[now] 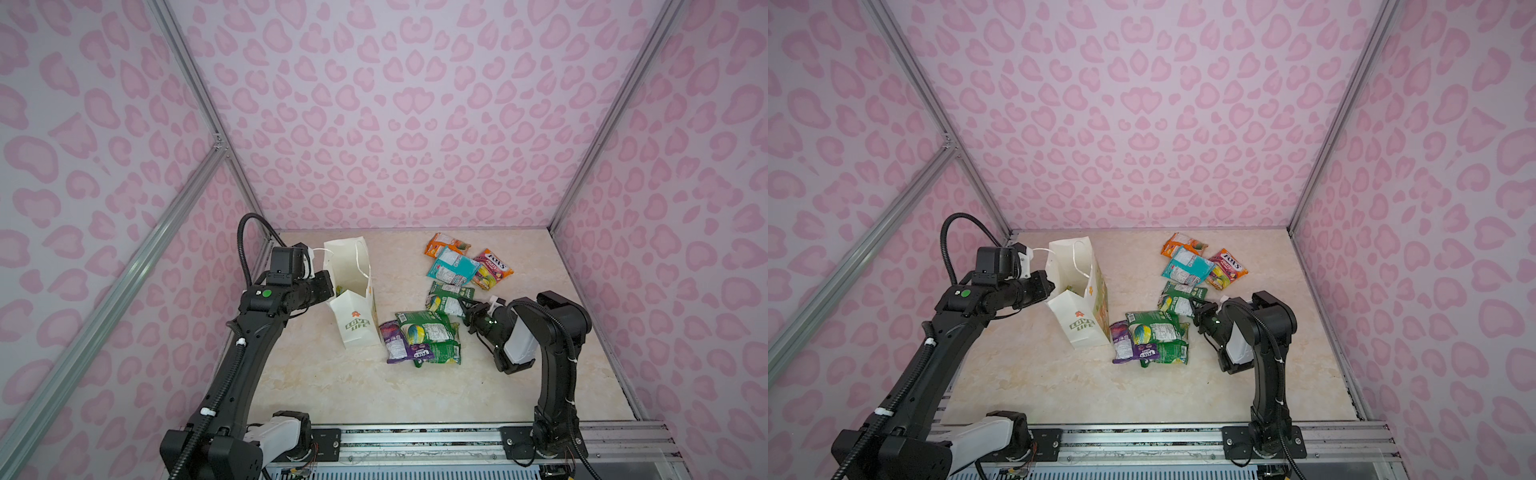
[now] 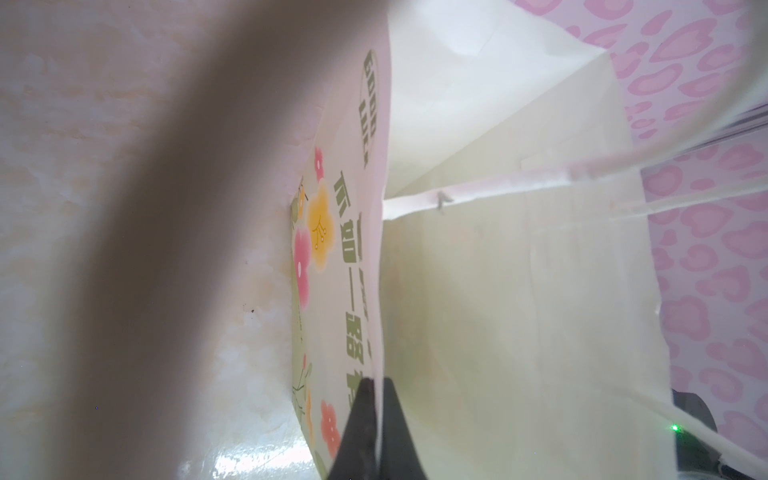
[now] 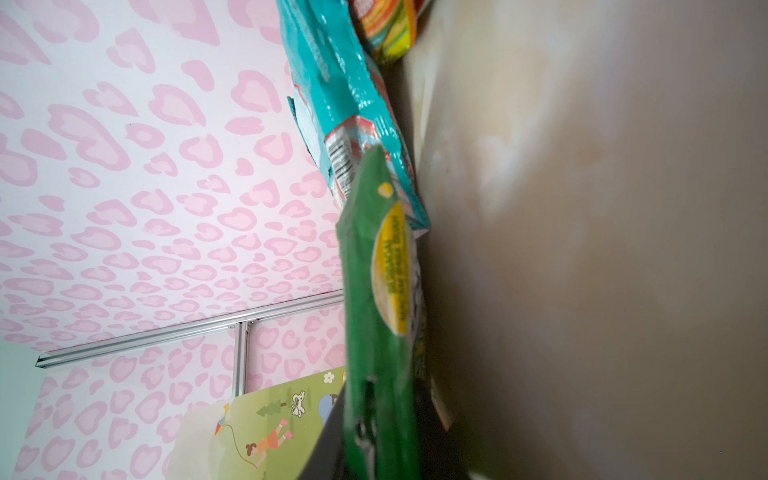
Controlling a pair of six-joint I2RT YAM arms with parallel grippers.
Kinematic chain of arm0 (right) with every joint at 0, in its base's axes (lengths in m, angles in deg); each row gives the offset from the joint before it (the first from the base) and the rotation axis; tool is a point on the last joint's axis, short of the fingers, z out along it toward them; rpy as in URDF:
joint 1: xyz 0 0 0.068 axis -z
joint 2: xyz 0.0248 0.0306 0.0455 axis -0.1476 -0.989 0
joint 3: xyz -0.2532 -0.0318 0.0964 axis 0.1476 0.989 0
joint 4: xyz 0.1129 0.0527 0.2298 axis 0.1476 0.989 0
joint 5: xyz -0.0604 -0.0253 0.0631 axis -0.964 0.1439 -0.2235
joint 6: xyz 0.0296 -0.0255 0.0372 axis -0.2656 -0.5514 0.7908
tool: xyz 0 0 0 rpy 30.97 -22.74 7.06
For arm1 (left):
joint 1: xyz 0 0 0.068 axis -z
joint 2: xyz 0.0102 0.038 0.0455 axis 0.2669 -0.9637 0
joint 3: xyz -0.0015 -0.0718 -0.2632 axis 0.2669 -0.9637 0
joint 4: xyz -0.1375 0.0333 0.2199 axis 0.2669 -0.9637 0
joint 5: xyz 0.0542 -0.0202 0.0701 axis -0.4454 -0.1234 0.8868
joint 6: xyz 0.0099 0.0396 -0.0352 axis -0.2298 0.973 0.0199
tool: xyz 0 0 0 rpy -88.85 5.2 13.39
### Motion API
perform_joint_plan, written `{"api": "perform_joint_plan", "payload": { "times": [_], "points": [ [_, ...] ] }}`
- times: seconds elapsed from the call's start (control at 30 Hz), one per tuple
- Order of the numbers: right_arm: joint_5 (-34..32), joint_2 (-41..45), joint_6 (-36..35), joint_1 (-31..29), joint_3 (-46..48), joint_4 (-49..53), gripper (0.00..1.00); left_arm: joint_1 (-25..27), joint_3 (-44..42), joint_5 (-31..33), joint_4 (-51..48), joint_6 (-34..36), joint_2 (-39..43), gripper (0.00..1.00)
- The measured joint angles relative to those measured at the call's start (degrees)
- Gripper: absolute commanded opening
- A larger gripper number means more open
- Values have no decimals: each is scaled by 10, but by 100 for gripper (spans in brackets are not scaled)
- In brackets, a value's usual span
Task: Place the snacks into the paper bag
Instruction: 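Lower the right gripper and close it on a green Spring Tea packet, then lift the green packet with the right gripper and carry it over the bag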
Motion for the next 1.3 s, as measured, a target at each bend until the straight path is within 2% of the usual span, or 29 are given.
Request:
{"api": "perform_joint_plan", "payload": {
  "times": [0.3, 0.47, 0.6, 0.8, 1.0, 1.13, 1.3],
  "points": [
    [1, 96, -44, 11, 2, 135, 14, 0, 0, -1, 0, 0, 0, 3],
    [3, 183, -92, 13, 0, 239, 7, 0, 0, -1, 0, 0, 1, 3],
    [5, 274, -145, 14, -11, 359, 4, 0, 0, -4, 0, 0, 1, 3],
    [-13, 430, -252, 14, -60, 584, 3, 0, 0, -5, 0, 0, 2, 3],
    [-44, 557, -344, 12, -112, 767, 0, 0, 0, -9, 0, 0, 1, 4],
    [-68, 612, -397, 3, -165, 866, 0, 1, 0, -9, 0, 0, 1, 3],
    [-102, 636, -450, -24, -242, 950, 0, 1, 0, -11, 0, 0, 1, 3]
  ]
}}
